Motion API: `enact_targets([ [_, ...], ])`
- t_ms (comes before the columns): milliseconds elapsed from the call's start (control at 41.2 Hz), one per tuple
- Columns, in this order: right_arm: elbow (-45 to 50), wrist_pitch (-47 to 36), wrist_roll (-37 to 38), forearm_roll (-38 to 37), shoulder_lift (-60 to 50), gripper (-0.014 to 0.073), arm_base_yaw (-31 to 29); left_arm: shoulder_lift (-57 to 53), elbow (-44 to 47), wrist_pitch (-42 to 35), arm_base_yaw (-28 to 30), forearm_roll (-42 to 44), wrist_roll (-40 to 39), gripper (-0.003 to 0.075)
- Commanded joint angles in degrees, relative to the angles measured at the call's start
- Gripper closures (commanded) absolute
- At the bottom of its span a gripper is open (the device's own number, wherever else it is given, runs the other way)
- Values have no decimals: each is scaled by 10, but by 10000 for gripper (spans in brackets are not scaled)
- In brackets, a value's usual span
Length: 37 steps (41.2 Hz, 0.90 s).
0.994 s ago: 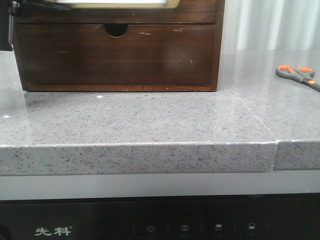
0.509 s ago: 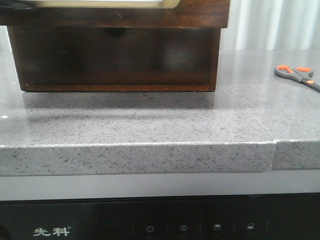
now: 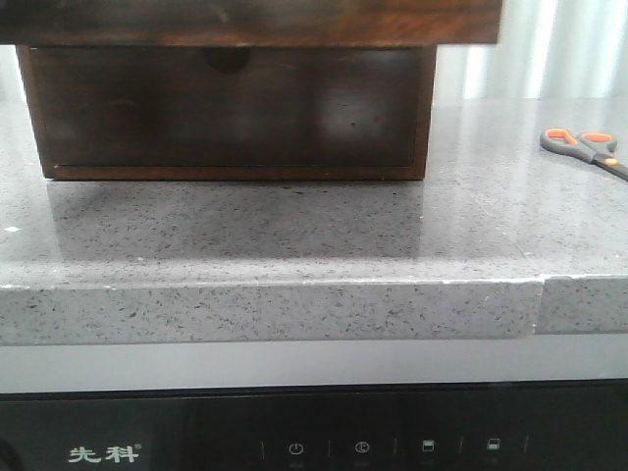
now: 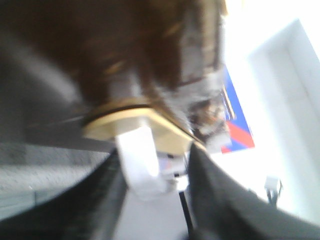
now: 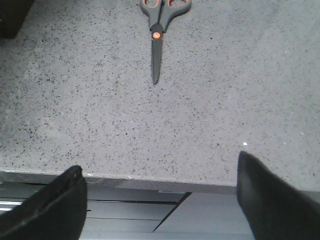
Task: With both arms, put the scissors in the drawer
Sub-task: 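Pull the drawer open toward the robot with the left gripper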
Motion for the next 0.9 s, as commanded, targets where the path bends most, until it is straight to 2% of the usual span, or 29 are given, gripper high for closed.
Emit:
enact_targets([
  [0,-18,-35,-5,-6,4,-31,-2,-6,-21,44,-1,-33,12,252],
  [73,-18,-35,-5,-6,4,-31,-2,-6,-21,44,-1,-20,12,221],
  [534,-18,-35,-5,-6,4,-31,-2,-13,-22,33,-1,90,9,225],
  [655,-18,-35,-5,-6,4,-31,-2,-39,-22,21,0,138,-22,225],
  [873,-18,-35,-5,-7,4,-31,-2,-127,-29,4,0,296,-128,226],
])
